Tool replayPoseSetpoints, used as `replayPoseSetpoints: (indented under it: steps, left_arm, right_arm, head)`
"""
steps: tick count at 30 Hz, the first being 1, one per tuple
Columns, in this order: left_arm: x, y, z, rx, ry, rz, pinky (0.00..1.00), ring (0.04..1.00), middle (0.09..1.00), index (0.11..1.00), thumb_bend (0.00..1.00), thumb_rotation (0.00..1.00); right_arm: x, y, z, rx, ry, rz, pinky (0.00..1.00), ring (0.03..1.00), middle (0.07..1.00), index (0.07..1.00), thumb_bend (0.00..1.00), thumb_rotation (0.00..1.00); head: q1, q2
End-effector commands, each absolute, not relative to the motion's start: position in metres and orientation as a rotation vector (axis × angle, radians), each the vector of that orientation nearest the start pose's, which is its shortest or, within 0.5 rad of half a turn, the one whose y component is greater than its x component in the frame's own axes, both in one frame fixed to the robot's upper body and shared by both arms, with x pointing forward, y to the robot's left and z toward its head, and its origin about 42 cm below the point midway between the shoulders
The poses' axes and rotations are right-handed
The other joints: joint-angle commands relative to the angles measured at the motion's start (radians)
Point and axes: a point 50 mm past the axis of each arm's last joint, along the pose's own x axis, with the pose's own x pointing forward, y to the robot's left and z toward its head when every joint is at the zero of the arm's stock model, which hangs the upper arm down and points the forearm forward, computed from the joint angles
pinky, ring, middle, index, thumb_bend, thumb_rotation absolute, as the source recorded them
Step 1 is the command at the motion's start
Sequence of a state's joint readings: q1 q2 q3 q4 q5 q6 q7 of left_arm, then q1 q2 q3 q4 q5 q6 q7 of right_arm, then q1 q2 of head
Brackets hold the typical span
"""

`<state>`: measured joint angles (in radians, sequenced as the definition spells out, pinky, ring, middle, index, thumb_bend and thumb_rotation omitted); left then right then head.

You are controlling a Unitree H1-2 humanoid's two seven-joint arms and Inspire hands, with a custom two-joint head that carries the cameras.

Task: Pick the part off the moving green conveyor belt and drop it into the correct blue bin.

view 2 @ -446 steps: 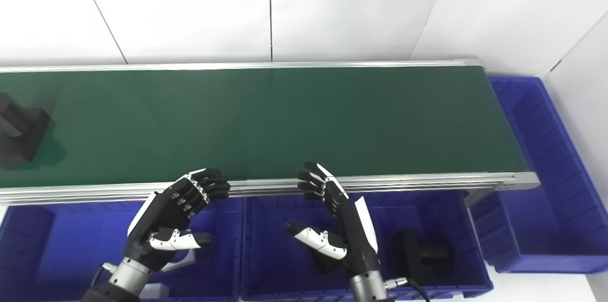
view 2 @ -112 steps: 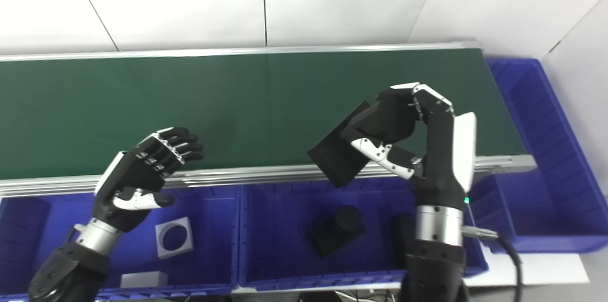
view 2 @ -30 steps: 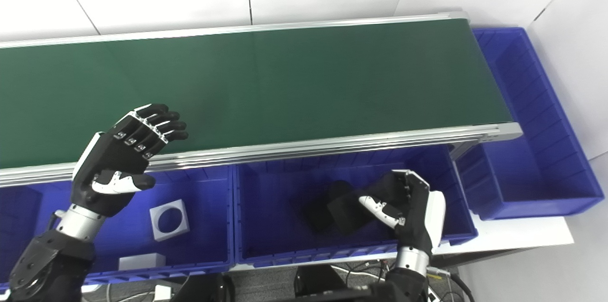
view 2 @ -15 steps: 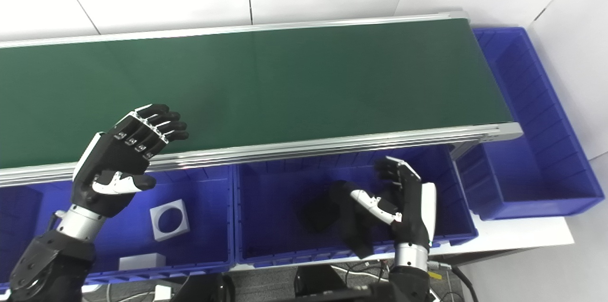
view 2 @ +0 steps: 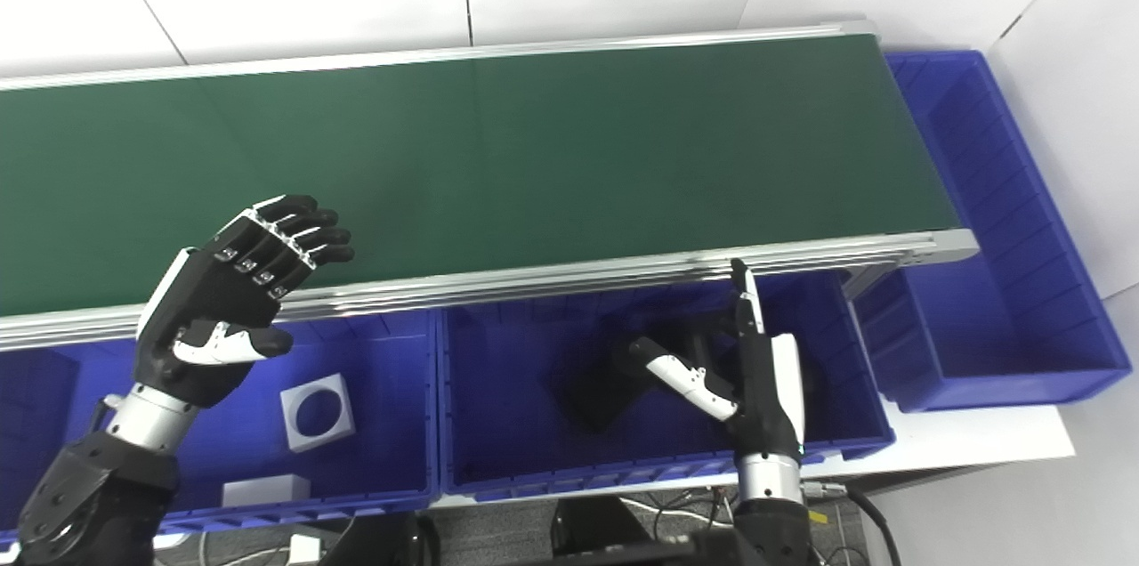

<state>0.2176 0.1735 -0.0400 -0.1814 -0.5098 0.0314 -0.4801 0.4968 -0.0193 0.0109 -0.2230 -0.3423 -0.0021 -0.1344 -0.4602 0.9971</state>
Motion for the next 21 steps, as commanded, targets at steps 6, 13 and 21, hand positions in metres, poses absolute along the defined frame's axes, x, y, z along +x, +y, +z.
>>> replayPoseSetpoints:
  steps: [6,13,21]
  left_arm:
    - [0.21,0.238,0.108,-0.336,-0.06,-0.51,0.7,0.708,0.728,0.714,0.98,0.07]
    - [0.208,0.234,0.104,-0.343,-0.05,-0.508,0.69,0.707,0.731,0.717,1.0,0.06]
    - [0.201,0.227,0.101,-0.342,-0.042,-0.498,0.7,0.718,0.733,0.718,1.0,0.06]
  right_arm:
    - [0.121,-0.235,0.101,-0.354,0.104,-0.176,0.82,0.907,0.946,0.965,0.87,0.55]
    - [0.129,-0.209,0.135,-0.327,-0.028,-0.048,0.81,0.866,0.894,0.925,0.84,0.53]
    - [0.14,-0.183,0.154,-0.304,-0.119,0.089,0.79,0.848,0.882,0.905,0.85,0.53]
  head:
    - [0.028,-0.012]
    - [0.069,-0.029]
    - [0.14,-0.059]
